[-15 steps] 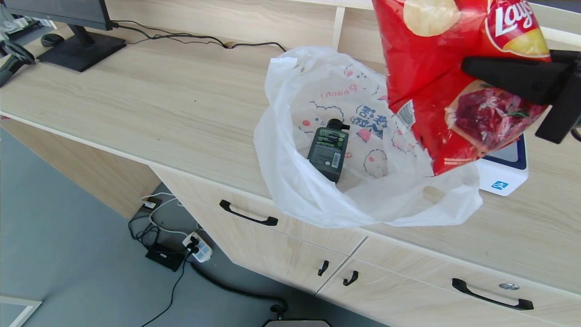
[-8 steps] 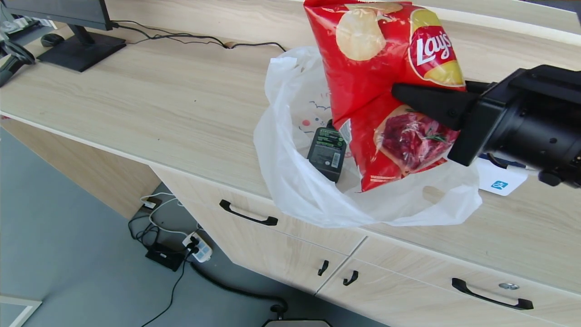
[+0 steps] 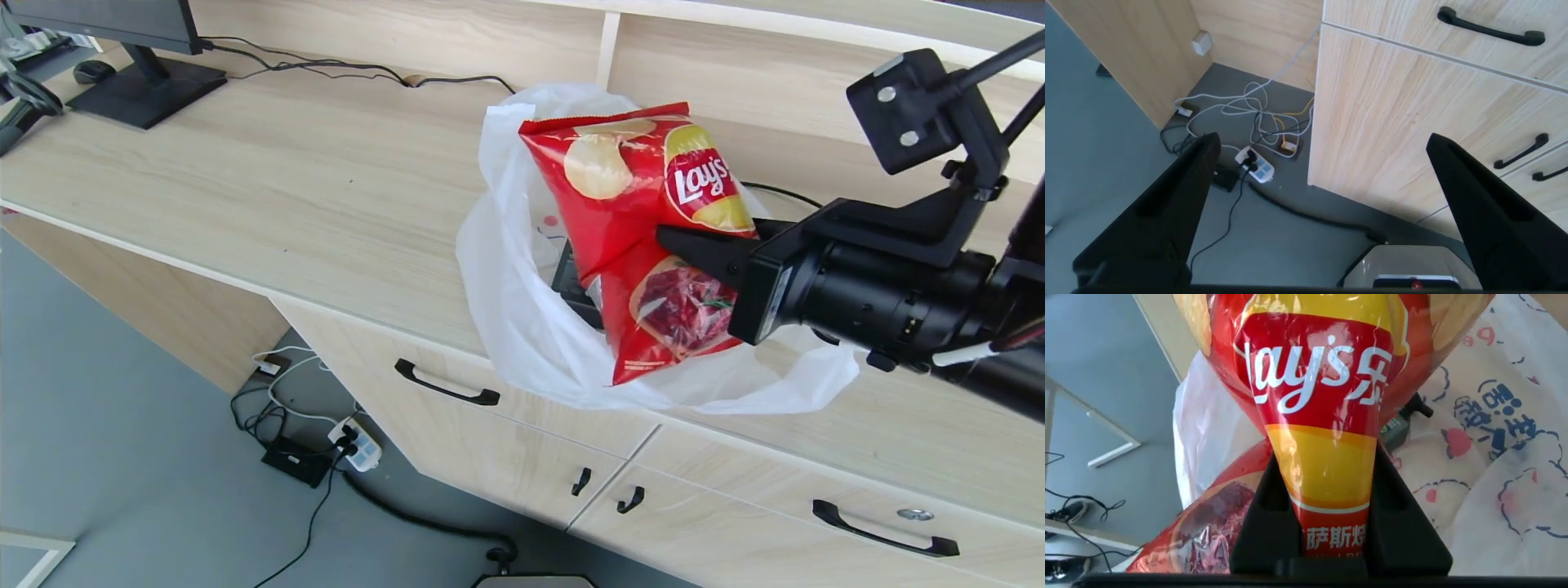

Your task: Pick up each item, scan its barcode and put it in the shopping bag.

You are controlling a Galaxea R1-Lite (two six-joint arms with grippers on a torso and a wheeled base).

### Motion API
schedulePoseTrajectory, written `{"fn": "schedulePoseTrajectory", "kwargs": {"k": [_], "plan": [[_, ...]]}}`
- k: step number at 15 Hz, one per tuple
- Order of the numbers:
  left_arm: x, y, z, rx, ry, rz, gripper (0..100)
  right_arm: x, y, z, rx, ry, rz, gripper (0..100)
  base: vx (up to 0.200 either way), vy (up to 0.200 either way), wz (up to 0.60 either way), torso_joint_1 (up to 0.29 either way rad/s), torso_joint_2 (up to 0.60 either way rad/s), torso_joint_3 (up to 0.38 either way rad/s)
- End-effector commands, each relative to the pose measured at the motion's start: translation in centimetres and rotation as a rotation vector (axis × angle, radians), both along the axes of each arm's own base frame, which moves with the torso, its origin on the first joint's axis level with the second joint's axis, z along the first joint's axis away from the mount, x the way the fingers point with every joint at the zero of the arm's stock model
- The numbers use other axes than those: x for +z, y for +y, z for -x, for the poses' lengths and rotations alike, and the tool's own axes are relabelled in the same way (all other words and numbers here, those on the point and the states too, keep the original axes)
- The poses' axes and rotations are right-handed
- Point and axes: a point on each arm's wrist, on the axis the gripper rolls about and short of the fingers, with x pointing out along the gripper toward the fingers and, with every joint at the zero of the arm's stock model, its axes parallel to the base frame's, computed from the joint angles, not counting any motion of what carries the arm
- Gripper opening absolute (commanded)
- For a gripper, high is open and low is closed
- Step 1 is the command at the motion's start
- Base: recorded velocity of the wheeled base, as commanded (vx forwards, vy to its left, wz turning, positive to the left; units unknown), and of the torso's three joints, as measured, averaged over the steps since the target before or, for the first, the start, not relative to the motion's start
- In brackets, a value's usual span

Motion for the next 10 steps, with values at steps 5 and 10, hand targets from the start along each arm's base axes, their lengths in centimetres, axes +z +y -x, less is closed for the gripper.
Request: {"fn": "schedulePoseTrajectory", "kwargs": {"k": [5, 10], "plan": [[0.0, 0.0, 0.0, 0.0, 0.0, -0.001, 100, -1.1, 0.4, -1.6, -0.034, -0.01, 0.067, 0, 0.0, 0.0, 0.0, 0.0, 0.0, 0.0], [0.0, 0.0, 0.0, 0.0, -0.001, -0.017, 100, -2.0, 3.8, -2.5, 0.035, -0.096, 0.065, 0, 0.0, 0.0, 0.0, 0.0, 0.0, 0.0]]}}
